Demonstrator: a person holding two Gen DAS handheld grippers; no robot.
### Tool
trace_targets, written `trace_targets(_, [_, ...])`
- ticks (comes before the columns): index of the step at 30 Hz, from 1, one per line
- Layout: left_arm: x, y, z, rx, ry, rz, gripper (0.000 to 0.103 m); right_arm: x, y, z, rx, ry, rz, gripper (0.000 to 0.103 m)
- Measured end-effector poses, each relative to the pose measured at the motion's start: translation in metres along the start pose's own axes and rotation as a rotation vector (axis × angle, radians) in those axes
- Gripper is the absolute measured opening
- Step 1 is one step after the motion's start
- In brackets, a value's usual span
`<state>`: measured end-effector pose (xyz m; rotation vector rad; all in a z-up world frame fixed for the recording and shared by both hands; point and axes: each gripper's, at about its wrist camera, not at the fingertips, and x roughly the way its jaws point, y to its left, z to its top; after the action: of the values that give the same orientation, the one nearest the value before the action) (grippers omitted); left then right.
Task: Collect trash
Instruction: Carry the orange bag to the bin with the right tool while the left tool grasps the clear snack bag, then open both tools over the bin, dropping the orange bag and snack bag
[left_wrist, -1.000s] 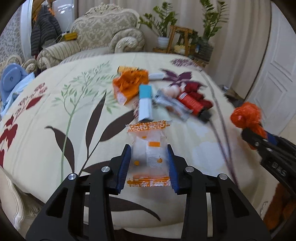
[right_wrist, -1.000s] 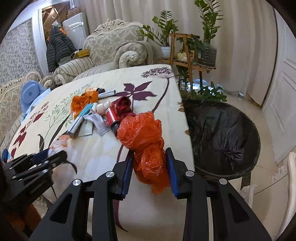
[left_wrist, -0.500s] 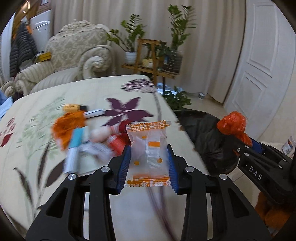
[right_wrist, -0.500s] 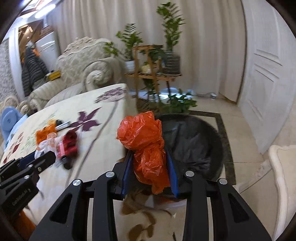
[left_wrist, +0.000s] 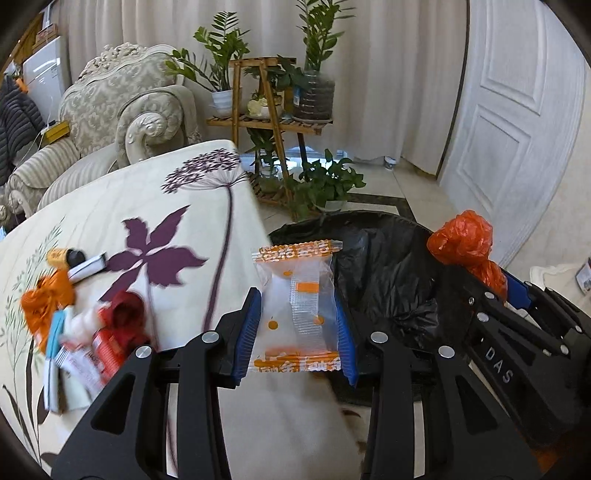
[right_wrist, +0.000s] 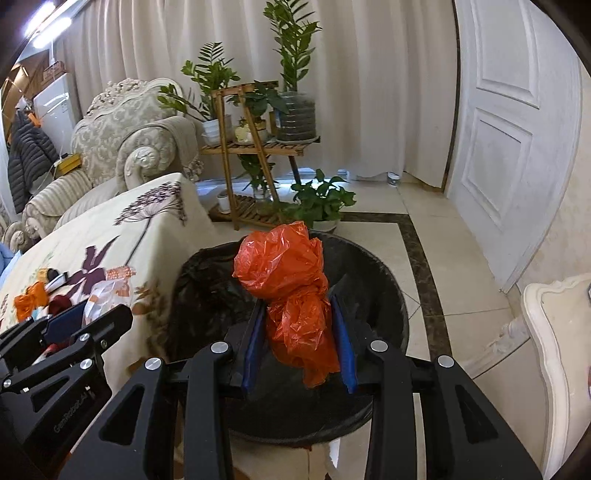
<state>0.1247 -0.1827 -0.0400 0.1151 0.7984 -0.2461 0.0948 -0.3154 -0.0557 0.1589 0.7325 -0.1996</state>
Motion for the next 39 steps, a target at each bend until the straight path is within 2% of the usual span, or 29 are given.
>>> trace_targets(5, [0.017, -0.014, 0.009, 0.021, 0.016, 0.01, 0.039, 0.015, -0.009, 0.006, 0.009, 0.017, -0.001, 0.036])
trace_targets(7, [0.02, -0.019, 0.012, 0.033, 0.018, 0.014, 0.048, 0.018, -0.011, 0.006, 0.009, 0.022, -0.002, 0.039])
trace_targets(8, [0.021, -0.021, 0.012, 0.038, 0.02, 0.015, 0.056, 0.02, -0.011, 0.006, 0.01, 0.025, -0.006, 0.041])
trace_targets(9, [0.021, -0.021, 0.013, 0.039, 0.018, 0.019, 0.061, 0.021, -0.013, 0.006, 0.013, 0.024, -0.007, 0.047])
trace_targets(12, [0.021, -0.02, 0.014, 0.024, 0.013, 0.028, 0.07, 0.022, -0.016, 0.007, 0.019, 0.021, -0.011, 0.049])
trace_targets(22, [0.009, -0.008, 0.016, -0.019, -0.011, 0.034, 0.075, 0.012, -0.014, 0.009, 0.019, 0.011, -0.018, 0.052])
trace_targets(29, [-0.015, 0.024, 0.01, -0.065, -0.034, 0.066, 0.075, -0.001, 0.003, 0.01, 0.004, 0.002, 0.009, 0.054])
trace_targets(39, [-0.056, 0.107, -0.021, -0.165, -0.032, 0.211, 0.075, -0.021, 0.068, -0.004, -0.087, 0.004, 0.134, 0.055])
